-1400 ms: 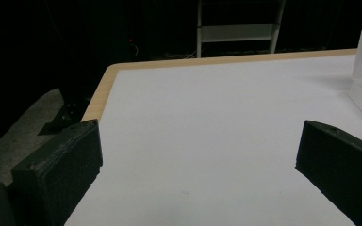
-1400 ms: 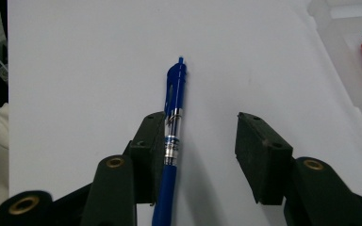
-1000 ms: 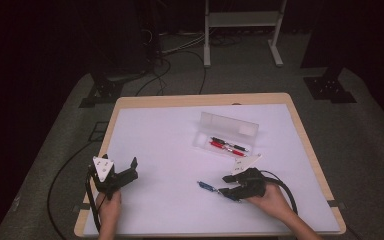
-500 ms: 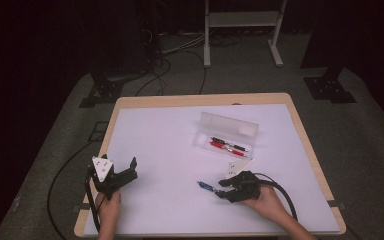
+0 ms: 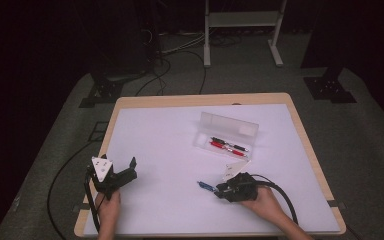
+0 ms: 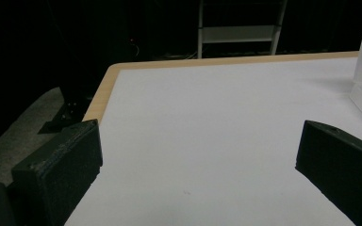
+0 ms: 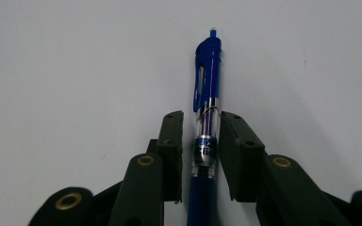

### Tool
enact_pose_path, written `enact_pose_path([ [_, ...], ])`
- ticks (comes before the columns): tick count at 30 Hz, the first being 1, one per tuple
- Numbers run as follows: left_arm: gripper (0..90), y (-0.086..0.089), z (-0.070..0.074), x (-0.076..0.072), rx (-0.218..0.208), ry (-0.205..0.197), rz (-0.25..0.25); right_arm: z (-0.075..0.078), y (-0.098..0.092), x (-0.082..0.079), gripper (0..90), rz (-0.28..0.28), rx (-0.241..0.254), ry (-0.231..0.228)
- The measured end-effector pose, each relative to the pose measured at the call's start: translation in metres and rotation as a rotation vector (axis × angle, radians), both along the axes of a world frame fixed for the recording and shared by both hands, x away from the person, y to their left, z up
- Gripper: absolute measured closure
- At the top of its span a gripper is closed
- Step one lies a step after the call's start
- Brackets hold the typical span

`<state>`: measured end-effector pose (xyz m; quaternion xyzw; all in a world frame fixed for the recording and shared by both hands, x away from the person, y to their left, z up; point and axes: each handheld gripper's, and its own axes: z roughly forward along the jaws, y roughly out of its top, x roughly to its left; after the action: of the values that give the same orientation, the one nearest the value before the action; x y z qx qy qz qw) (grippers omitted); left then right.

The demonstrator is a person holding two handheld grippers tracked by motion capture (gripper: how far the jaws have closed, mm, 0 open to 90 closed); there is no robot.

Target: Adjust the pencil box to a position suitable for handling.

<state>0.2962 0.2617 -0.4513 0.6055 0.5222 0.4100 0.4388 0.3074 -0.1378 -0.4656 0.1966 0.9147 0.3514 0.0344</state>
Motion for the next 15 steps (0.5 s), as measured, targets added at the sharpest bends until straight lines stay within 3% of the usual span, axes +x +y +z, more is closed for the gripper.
enact_pose_path([
  [5,0.3,-0.0001,0.0,0.0,0.002,0.0,0.001,-0.0001,-0.0001,-0.0003,76.7,-0.001,-0.005,-0.015],
  [15,0.3,-0.0007,-0.0005,0.0007,0.002,0.0,-0.002,0.0006,0.0003,0.0,78.6,0.016,-0.004,-0.005],
])
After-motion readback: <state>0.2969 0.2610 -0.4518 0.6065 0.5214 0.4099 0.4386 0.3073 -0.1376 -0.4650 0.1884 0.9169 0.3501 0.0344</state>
